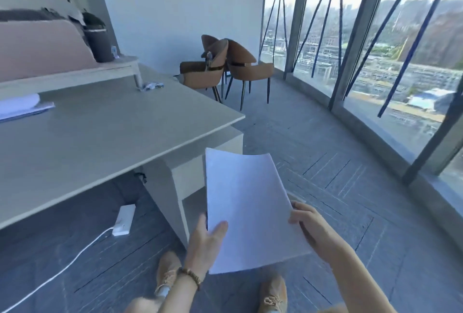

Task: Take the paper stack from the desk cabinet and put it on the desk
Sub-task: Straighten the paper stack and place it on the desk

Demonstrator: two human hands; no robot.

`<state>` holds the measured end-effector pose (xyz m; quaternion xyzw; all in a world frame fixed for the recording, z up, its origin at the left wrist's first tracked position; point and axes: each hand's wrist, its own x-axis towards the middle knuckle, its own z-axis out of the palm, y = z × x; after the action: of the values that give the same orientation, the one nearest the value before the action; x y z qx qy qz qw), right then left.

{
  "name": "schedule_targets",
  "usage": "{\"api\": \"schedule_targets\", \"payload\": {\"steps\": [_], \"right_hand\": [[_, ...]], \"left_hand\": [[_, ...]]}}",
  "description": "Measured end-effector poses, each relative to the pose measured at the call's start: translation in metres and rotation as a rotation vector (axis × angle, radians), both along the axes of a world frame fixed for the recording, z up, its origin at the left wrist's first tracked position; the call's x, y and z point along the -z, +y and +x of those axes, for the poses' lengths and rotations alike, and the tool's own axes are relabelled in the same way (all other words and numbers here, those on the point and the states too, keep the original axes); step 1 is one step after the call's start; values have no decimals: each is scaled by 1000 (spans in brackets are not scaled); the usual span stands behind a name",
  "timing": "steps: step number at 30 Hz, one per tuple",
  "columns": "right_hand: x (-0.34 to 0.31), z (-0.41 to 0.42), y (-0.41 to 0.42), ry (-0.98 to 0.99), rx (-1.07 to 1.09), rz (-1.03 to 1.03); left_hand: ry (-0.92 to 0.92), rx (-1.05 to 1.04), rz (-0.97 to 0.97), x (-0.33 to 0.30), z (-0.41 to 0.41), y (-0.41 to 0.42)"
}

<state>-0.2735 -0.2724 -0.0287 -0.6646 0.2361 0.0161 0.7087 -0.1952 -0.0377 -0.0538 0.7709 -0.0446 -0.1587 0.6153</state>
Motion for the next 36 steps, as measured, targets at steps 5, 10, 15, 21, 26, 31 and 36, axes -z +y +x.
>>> {"api": "schedule_targets", "payload": {"steps": [5,10,15,21,26,31,36], "right_hand": [[-46,4,24,-149,-50,-36],[-59,44,42,-253,-157,-27],[-54,129,60,-276,-136,-102],[-56,250,89,-363,-113,-239],[-69,327,112,-443,-44,-340],[-96,391,121,-530,-45,-387],[-116,450,128,-586,-17,-376]], "left_hand": [[-66,-6,-63,-53,8,21],[-104,-13,-201,-79,47,44],[-161,-47,-254,-90,111,63],[-277,-149,-192,-88,211,80],[-387,-240,-183,-102,278,91],[-423,-306,-128,-129,331,97],[-460,-336,-140,-148,376,95]]}}
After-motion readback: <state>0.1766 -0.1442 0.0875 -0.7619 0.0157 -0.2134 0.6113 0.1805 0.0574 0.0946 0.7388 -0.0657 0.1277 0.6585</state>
